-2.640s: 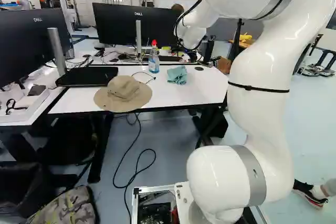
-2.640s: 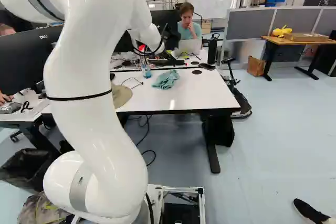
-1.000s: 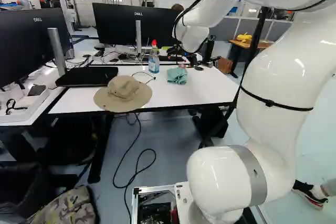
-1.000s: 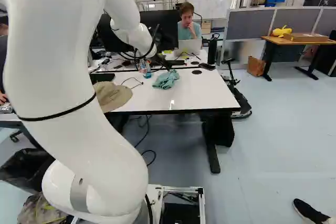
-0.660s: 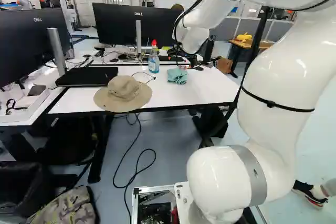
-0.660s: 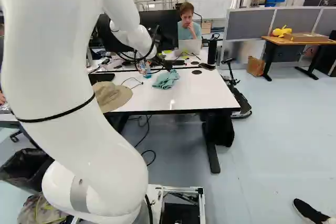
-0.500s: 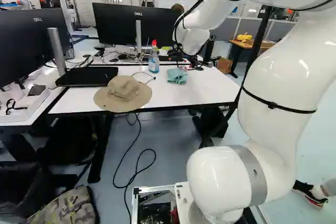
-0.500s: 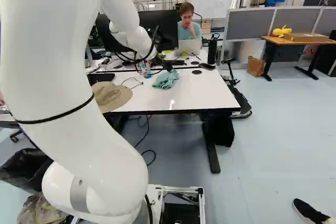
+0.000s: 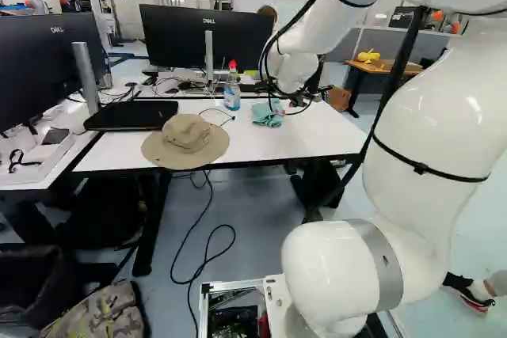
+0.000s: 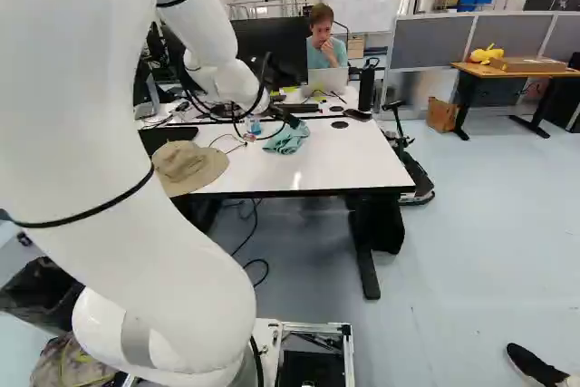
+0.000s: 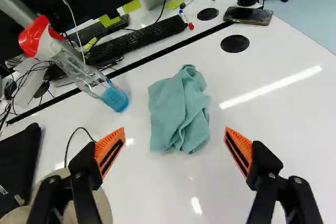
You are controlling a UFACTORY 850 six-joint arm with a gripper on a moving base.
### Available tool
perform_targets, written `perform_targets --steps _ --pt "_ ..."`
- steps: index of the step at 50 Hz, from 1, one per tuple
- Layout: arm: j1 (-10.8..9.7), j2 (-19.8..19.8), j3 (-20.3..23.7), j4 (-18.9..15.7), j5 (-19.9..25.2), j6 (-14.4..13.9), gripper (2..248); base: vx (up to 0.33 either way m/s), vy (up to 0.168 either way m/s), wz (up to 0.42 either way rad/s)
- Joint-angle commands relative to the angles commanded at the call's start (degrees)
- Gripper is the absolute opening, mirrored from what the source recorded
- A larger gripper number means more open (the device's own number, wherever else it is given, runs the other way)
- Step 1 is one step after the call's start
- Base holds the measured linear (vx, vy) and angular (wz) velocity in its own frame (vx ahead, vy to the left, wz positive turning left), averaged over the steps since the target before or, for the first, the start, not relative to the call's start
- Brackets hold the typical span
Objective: Clean the table with the green towel
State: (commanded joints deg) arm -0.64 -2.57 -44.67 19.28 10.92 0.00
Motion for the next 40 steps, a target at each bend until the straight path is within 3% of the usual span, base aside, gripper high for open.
perform_targets --steps 40 --pt "0.3 9.2 19.7 -9.6 19.4 0.0 247 0.0 0.0 0.0"
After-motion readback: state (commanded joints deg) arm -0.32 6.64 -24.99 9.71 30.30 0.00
